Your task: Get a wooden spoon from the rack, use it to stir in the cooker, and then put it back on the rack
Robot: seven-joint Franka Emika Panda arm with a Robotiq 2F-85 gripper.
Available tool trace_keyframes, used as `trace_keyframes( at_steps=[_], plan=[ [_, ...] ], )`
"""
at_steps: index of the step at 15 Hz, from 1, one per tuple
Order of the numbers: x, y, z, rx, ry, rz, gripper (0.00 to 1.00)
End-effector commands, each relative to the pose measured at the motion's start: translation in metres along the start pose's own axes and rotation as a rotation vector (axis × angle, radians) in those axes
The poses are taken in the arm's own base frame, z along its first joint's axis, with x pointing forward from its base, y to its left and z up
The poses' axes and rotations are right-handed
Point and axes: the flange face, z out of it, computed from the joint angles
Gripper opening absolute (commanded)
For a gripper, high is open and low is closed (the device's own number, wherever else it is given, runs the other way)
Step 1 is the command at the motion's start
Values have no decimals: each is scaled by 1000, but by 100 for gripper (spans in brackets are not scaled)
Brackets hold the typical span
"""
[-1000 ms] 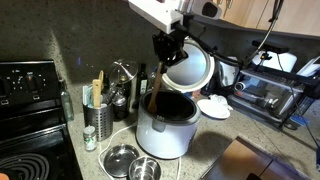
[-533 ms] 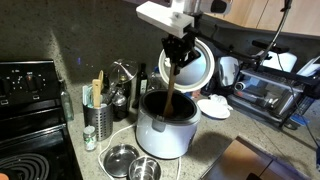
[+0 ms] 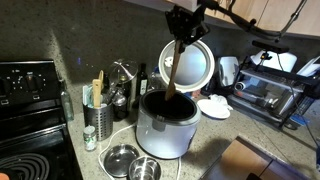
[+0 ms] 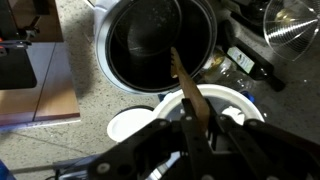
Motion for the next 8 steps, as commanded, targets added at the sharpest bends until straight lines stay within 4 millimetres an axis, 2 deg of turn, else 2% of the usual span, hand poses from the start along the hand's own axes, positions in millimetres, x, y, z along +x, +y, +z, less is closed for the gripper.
trace_keyframes(
  at_steps=[1, 5, 7, 8],
  plan=[
    [-2, -5, -50, 129, 28, -8, 5],
    [-9, -17, -92, 265, 11, -21, 5],
    [-16, -26, -96, 344, -26, -21, 5],
    [-21, -30, -91, 376, -48, -21, 5]
  ],
)
